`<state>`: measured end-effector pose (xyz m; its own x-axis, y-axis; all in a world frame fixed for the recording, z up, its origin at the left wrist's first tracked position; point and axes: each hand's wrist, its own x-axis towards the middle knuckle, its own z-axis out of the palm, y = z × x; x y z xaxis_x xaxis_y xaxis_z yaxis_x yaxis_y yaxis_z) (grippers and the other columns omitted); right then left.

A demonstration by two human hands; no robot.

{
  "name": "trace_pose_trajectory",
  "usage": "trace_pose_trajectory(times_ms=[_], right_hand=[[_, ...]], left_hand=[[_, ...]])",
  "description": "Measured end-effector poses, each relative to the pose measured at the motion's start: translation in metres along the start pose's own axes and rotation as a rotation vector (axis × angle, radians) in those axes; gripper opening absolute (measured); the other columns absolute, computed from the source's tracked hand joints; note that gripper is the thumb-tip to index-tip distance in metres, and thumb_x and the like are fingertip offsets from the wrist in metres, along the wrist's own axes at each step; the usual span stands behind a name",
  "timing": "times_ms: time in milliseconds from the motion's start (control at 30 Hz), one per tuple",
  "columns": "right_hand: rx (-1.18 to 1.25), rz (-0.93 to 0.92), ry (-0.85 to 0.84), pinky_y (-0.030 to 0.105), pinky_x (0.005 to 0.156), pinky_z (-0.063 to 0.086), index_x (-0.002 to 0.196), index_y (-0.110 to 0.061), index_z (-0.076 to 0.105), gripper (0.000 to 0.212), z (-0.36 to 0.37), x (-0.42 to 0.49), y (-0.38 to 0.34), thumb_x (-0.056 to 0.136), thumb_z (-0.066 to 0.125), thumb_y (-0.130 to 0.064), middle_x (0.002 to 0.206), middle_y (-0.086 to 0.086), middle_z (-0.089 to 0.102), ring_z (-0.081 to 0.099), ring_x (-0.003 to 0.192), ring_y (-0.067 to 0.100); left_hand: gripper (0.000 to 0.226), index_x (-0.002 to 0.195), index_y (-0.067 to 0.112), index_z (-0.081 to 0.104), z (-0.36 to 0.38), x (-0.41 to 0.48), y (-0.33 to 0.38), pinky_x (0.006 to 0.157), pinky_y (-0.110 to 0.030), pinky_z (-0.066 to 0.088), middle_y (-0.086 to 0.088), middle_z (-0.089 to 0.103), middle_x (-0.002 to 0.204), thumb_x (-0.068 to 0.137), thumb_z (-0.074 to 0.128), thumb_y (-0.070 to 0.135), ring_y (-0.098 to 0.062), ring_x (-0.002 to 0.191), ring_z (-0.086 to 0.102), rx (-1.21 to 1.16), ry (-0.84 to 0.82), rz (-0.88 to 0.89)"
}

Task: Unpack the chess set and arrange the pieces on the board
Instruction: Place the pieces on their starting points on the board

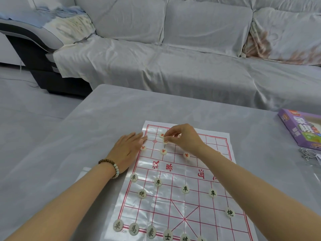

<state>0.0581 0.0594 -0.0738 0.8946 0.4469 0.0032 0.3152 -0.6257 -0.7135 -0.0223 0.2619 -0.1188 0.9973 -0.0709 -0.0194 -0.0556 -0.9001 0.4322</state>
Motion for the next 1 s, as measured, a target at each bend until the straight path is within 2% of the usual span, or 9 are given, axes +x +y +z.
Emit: trace_pose_trajectory(times_ms=[167,267,333,433,500,633,833,1000], right_hand=[[-0.116,-0.050,-0.064,0.020,0.075,0.047,0.095,-0.016,0.075,0.013,0.020,0.014,-0.012,0.084,0.067,-0.017,0.096,-0.002,0.072,0.055,0.073,0.002],[-0.134,-0.054,-0.032,0.021,0.077,0.045,0.103,-0.019,0.073,0.018,0.026,0.015,-0.014,0.088,0.063,-0.021,0.106,-0.003,0.070,0.057,0.083,0.006],[-0.171,-0.051,0.031,0.022,0.080,0.042,0.105,-0.022,0.071,0.022,0.026,0.013,-0.012,0.087,0.063,-0.030,0.110,-0.006,0.068,0.053,0.086,0.005],[-0.410,-0.080,0.080,0.025,0.082,0.033,0.103,-0.029,0.070,0.032,0.028,0.011,-0.006,0.079,0.066,-0.049,0.104,-0.006,0.061,0.045,0.092,0.006],[-0.506,-0.075,0.071,0.024,0.081,0.029,0.102,-0.030,0.068,0.036,0.031,0.011,-0.007,0.076,0.066,-0.056,0.103,-0.006,0.055,0.044,0.096,0.009],[-0.538,-0.085,0.047,0.026,0.082,0.030,0.101,-0.030,0.067,0.034,0.036,0.013,-0.010,0.076,0.066,-0.055,0.104,-0.005,0.054,0.046,0.101,0.013],[-0.473,-0.081,-0.021,0.028,0.084,0.031,0.109,-0.037,0.065,0.027,0.033,0.015,-0.010,0.082,0.066,-0.042,0.111,-0.003,0.055,0.045,0.105,0.016],[-0.491,-0.040,0.045,0.029,0.088,0.032,0.104,-0.031,0.066,0.032,0.039,0.015,-0.010,0.079,0.066,-0.050,0.113,-0.004,0.054,0.045,0.107,0.015]], left_hand=[[0.050,0.143,0.030,0.028,0.000,0.004,-0.001,0.110,-0.021,0.002,0.011,0.025,0.152,0.099,0.007,0.039,-0.007,0.141,0.013,-0.059,0.056,-0.036],[0.049,0.142,0.030,0.031,0.000,0.003,0.001,0.110,-0.021,0.003,0.011,0.027,0.151,0.099,0.009,0.038,-0.007,0.140,0.016,-0.093,0.071,-0.036],[0.049,0.142,0.030,0.034,-0.001,0.004,0.000,0.111,-0.023,0.003,0.010,0.028,0.150,0.100,0.009,0.037,-0.007,0.140,0.016,-0.122,0.073,-0.041],[0.047,0.140,0.031,0.038,-0.001,0.002,-0.001,0.112,-0.024,0.003,0.012,0.028,0.150,0.101,0.011,0.032,-0.008,0.141,0.013,-0.089,0.093,-0.024],[0.046,0.140,0.030,0.038,-0.002,0.001,-0.001,0.112,-0.024,0.002,0.012,0.028,0.150,0.102,0.013,0.028,-0.009,0.141,0.011,-0.061,0.099,-0.014],[0.047,0.140,0.030,0.036,-0.001,0.003,-0.001,0.113,-0.026,0.003,0.011,0.028,0.150,0.101,0.010,0.032,-0.010,0.141,0.013,-0.052,0.092,-0.021],[0.056,0.142,0.030,0.033,0.001,0.004,-0.003,0.115,-0.029,0.005,0.010,0.027,0.151,0.097,0.001,0.037,-0.011,0.142,0.013,0.019,0.075,-0.008],[0.059,0.141,0.031,0.033,0.000,0.004,-0.002,0.114,-0.027,0.003,0.010,0.027,0.151,0.094,-0.001,0.041,-0.010,0.141,0.013,0.004,0.077,-0.018]])
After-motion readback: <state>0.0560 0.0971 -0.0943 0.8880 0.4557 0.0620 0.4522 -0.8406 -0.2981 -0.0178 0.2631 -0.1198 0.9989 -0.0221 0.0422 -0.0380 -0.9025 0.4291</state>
